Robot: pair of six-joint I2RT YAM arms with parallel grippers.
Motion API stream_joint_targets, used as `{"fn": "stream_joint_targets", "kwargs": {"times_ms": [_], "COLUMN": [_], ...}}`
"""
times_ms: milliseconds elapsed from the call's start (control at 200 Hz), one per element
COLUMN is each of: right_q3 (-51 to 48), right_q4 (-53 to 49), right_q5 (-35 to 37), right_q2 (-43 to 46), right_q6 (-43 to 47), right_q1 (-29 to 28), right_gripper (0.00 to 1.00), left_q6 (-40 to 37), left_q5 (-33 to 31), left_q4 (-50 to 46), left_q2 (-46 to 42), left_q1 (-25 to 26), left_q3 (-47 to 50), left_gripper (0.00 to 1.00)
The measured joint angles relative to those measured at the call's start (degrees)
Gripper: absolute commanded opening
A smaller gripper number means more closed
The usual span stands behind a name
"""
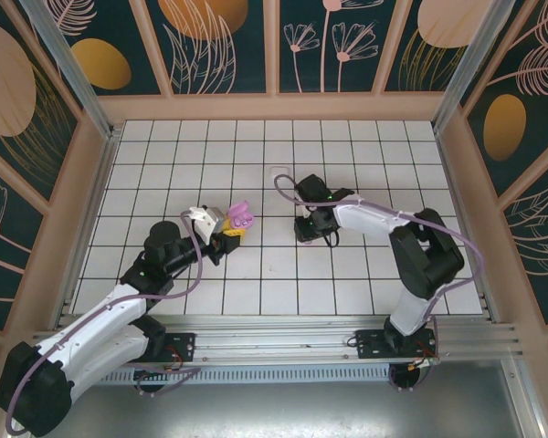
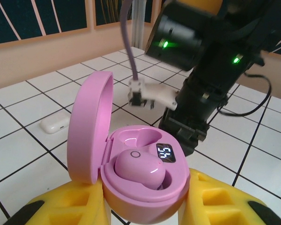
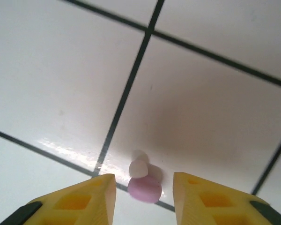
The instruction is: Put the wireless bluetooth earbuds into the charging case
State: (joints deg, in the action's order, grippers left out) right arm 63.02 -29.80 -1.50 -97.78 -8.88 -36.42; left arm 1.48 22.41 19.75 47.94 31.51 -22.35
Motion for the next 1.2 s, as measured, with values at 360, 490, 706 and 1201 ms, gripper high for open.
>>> {"fn": "stream_joint_targets", "kwargs": {"times_ms": [360, 490, 706, 1201], "right_q3": [-14.7, -21.6, -23.8, -20.8], "right_q4": [6.6, 10.6, 15.8, 19.5], "right_q5": [-0.2, -3.0, -5.2, -6.2], "right_q2": [23.4, 24.1, 16.9, 7.3], "right_q6": [-21.6, -28.9, -34.1, -34.5], "right_q1": [0.0, 0.0, 0.0, 1.7], "right_gripper": [0.25, 0.17, 0.12, 0.09], "left_q6": [-1.3, -1.3, -1.3, -1.3], "left_q5": [0.0, 0.1, 0.2, 0.2], "left_q4": [-1.1, -1.2, -1.2, -1.1], "left_q2": [0.5, 1.6, 2.3, 3.0], "left_q1": [0.0, 0.0, 0.0, 0.0], "left_q3": [-1.8, -2.2, -2.4, -2.5], "left_gripper": [0.23, 0.23, 0.23, 0.23]}}
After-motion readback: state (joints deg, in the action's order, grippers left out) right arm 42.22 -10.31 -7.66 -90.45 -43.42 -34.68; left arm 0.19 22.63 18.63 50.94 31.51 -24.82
